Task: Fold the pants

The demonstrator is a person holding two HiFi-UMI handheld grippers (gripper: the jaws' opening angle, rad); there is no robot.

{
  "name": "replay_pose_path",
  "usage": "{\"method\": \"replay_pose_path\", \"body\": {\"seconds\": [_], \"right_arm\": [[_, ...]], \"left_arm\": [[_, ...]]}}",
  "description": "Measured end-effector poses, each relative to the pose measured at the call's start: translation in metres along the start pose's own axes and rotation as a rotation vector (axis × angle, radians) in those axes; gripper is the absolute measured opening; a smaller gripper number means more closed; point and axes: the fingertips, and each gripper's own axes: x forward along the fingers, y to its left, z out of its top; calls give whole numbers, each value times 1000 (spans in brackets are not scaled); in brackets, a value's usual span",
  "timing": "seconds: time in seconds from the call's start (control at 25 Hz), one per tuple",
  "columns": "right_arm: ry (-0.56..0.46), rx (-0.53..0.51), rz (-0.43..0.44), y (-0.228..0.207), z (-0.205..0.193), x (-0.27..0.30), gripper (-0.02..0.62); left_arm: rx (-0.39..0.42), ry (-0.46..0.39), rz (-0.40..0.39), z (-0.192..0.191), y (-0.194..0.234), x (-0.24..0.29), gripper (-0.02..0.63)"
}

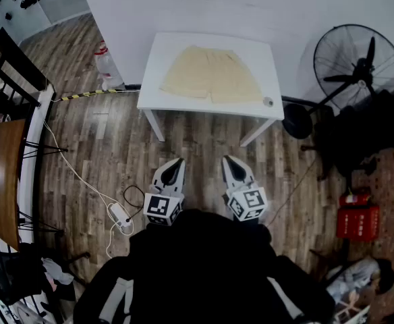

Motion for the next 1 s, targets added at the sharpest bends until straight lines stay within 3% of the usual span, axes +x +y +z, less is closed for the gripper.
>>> {"method": "replay_pose_path", "body": {"seconds": [0.44, 0.68, 1.0], "right_arm": [[-18, 5, 13, 28, -3, 6, 5], [-21, -38, 21, 44, 3, 22, 5], [-26, -16, 26, 47, 8, 66, 5]], "left_arm": [[20, -7, -37, -3, 13, -12, 2], [-26, 2, -25, -10, 37, -18, 2], [-19, 21, -17, -5, 73, 0, 2]]}}
